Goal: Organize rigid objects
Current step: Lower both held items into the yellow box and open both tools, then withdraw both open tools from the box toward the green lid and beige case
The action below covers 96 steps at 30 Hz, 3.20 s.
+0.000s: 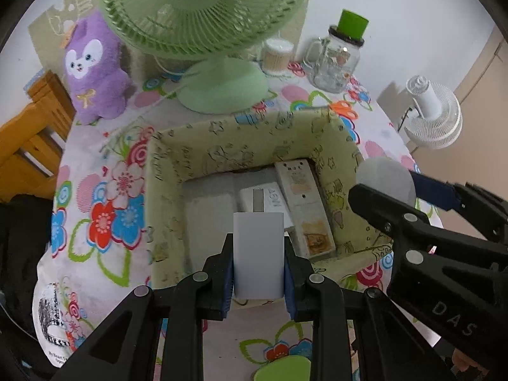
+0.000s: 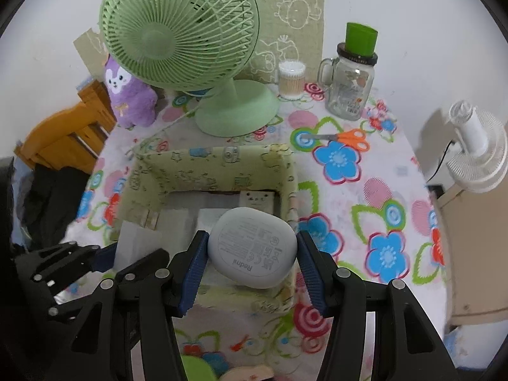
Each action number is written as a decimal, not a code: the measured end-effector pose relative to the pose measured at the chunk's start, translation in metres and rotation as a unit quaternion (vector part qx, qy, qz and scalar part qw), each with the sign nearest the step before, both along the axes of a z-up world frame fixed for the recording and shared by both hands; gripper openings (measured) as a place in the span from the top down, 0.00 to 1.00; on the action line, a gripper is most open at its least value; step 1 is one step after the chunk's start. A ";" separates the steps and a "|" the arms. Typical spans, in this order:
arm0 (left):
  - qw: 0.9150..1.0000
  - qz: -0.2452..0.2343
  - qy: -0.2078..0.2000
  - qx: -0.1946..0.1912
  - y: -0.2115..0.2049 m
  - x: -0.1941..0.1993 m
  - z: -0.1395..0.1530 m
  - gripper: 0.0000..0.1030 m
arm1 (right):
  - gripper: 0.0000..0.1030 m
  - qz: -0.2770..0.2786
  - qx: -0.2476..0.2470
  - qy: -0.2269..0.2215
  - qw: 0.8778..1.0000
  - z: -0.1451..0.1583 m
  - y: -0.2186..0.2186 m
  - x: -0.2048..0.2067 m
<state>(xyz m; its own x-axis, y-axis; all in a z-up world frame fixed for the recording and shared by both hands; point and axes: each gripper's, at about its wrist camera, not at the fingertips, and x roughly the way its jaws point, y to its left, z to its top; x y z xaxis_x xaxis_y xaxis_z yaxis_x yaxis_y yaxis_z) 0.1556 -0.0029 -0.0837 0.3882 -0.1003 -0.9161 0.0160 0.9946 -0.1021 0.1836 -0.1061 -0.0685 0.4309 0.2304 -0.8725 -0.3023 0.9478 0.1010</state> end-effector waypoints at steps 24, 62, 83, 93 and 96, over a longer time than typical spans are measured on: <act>0.999 -0.023 0.035 0.003 -0.021 0.013 -0.026 0.42 | 0.43 0.001 0.001 0.027 1.000 -0.022 -0.007 0.014; 0.995 0.031 0.022 0.091 0.022 0.048 -0.022 0.06 | 0.41 0.059 0.032 0.032 0.997 -0.046 0.061 0.066; 0.997 0.019 0.010 0.078 0.014 0.029 -0.007 0.06 | 0.17 0.012 0.027 0.024 0.999 -0.027 0.028 0.040; 0.997 0.013 -0.009 0.073 0.009 0.005 0.010 0.06 | 0.17 -0.008 0.031 0.011 0.999 -0.007 0.014 0.010; 0.998 0.015 -0.012 0.065 0.010 -0.003 0.015 0.06 | 0.17 -0.008 0.038 0.014 0.999 -0.002 0.012 0.002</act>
